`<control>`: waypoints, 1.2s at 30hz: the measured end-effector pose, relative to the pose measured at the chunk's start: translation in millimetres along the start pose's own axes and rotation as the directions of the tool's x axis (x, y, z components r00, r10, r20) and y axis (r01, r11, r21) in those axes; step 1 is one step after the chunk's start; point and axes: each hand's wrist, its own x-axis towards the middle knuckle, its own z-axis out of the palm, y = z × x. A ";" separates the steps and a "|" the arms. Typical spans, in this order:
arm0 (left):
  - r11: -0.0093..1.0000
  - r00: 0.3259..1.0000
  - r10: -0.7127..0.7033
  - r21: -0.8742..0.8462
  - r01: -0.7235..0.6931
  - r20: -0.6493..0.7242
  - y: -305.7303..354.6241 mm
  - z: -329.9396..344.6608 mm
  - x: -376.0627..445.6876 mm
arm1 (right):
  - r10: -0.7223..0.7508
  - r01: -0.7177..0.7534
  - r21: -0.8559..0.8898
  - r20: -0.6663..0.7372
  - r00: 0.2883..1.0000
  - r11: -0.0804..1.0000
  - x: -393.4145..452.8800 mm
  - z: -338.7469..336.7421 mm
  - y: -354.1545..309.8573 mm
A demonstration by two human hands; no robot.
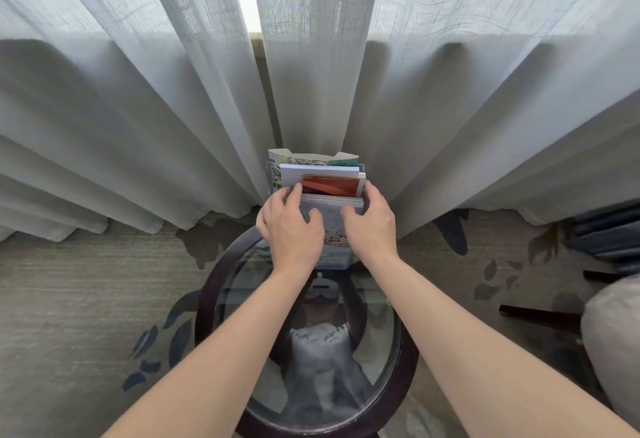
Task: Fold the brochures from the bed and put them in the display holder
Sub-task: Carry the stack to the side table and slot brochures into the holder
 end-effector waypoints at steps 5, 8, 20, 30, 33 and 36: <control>0.997 1.000 0.021 0.080 -0.020 -0.009 5.6 6.8 -6.6 | -0.044 0.044 -0.050 -0.006 0.999 0.998 -3.2 3.1 2.7; 0.991 0.999 0.043 0.130 -0.040 -0.020 7.5 8.6 -8.8 | -0.070 0.068 -0.081 -0.023 0.997 0.994 -2.8 4.1 3.1; 0.999 0.998 -0.048 0.002 0.049 -0.043 9.2 9.4 -5.5 | -0.072 0.071 -0.044 -0.005 0.997 0.996 0.3 3.8 7.2; 0.859 0.918 -0.390 -0.333 0.390 0.070 -21.7 0.4 18.9 | 0.221 -0.239 0.125 0.145 0.964 0.963 6.9 -1.4 29.0; 0.793 0.839 -0.481 -0.280 0.540 0.256 -53.4 4.6 21.3 | 0.285 -0.321 0.085 0.287 0.914 0.943 9.6 2.1 47.8; 0.760 0.785 -0.459 -0.274 0.589 0.416 -75.3 12.9 13.9 | 0.303 -0.351 0.050 0.399 0.865 0.935 8.4 13.9 64.4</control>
